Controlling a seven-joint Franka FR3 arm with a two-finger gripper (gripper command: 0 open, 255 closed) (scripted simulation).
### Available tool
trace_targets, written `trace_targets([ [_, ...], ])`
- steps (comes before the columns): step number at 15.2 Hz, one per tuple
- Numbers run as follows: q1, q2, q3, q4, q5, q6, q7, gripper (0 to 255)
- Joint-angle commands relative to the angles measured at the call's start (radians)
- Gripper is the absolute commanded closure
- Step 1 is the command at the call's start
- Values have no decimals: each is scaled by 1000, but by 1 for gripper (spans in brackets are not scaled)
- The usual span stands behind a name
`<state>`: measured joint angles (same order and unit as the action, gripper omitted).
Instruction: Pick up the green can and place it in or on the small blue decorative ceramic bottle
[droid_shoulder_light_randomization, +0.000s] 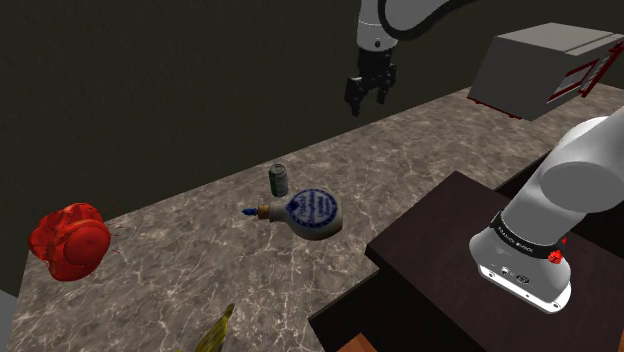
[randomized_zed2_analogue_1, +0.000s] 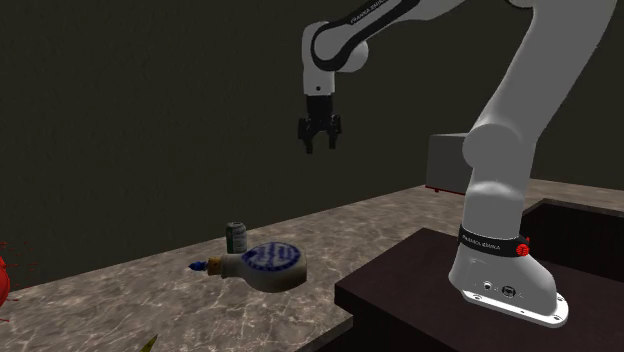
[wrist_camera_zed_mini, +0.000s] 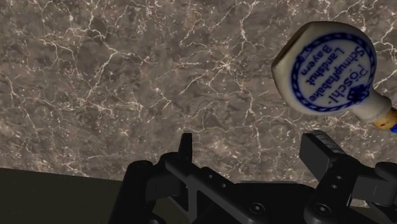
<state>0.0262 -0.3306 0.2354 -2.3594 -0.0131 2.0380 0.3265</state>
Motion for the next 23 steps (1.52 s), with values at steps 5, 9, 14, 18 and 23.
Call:
trace_targets([
  [5,8,214,61,78,-44,132,118,0],
  [9,22,366,88,160,-100,194,205,0],
  [14,60,561,94,293,-182,243,309,0],
  [18,107,716,81,424,-241,259,378,0],
  [23,173,912,56,621,-291,254,436,0],
])
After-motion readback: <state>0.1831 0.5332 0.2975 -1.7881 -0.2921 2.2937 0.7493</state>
